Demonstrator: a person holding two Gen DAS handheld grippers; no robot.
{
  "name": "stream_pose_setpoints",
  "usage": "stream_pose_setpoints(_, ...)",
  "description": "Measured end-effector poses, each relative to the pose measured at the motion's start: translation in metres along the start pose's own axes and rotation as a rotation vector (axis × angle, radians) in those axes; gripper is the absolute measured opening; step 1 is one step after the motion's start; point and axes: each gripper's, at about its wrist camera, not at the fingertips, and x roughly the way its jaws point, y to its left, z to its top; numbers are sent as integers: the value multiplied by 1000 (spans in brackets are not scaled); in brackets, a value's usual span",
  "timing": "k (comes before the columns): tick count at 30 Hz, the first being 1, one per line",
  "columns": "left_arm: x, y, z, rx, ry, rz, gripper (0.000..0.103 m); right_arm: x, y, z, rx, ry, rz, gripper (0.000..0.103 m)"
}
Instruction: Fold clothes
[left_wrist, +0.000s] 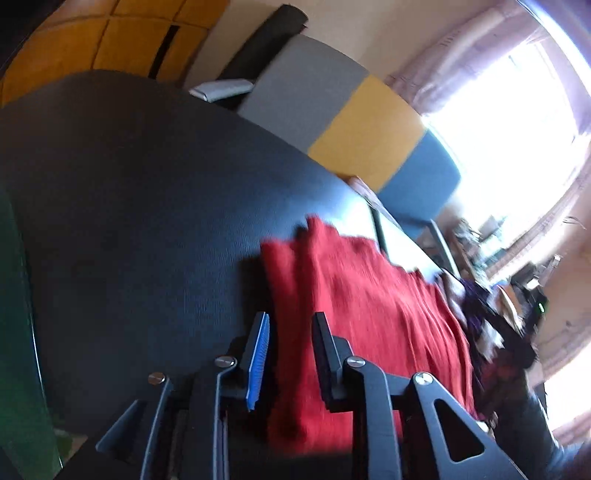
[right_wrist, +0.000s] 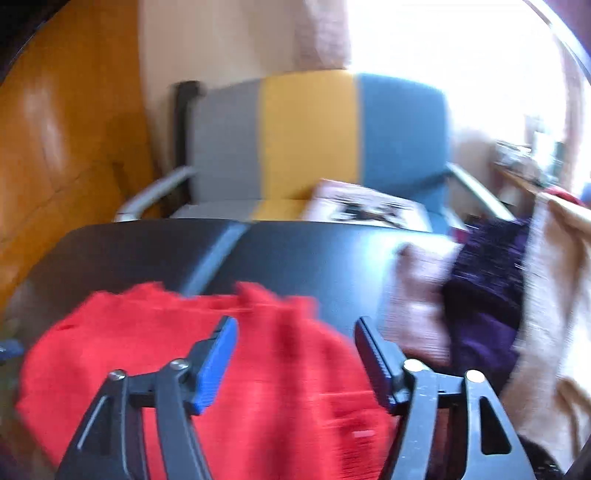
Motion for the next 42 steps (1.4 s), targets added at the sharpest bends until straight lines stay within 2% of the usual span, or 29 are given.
stream_pose_setpoints(2,-6,11,-17,-10,29,-47,26,5,29,-2,-60,24,82,69)
stream_pose_setpoints(4,-4,15,-26,-29,48,-61,32,17,56,-7,-121,49,133,69)
stream_pose_setpoints(7,-3,20,-32,-65,56,-115,36,40,84,-19,-188,110,152,69)
stream_pose_setpoints(9,-4,19,-33,-58,48,-145,38,51,88,-26,-197,139,158,70)
stream_pose_setpoints(10,3,13,-33,-56,46,-148,40,55,88,-29,-196,149,161,76)
stream_pose_setpoints(14,23,16,-28,-70,81,-177,41,71,86,-43,-189,192,173,82)
stream_pose_setpoints(16,33,16,-30,-70,123,-197,38,77,86,-48,-188,209,178,84)
stream_pose_setpoints(17,32,16,-33,-60,125,-218,26,77,86,-49,-191,209,180,84)
stream_pose_setpoints(19,26,14,-37,-39,119,-259,8,77,86,-49,-193,210,185,86)
stream_pose_setpoints(20,17,14,-39,-21,104,-263,7,78,85,-49,-193,210,188,86)
stream_pose_setpoints(22,0,14,-43,17,73,-269,6,78,84,-49,-188,210,196,87)
stream_pose_setpoints(23,-5,15,-47,43,72,-237,6,78,84,-49,-188,209,198,87)
stream_pose_setpoints(27,5,22,-71,91,141,-135,5,78,85,-48,-198,208,205,89)
stream_pose_setpoints(31,7,21,-80,104,129,-123,5,77,85,-49,-201,207,207,90)
stream_pose_setpoints(35,3,19,-70,46,131,-135,9,75,85,-50,-202,206,206,90)
stream_pose_setpoints(36,0,18,-66,28,120,-142,12,75,86,-50,-202,205,205,90)
stream_pose_setpoints(38,-2,23,-51,-25,88,-160,26,74,87,-50,-203,205,204,90)
stream_pose_setpoints(39,-3,25,-43,-51,71,-169,27,73,88,-50,-203,204,203,90)
stream_pose_setpoints(42,7,18,-15,-34,51,-128,29,73,89,-49,-201,202,207,90)
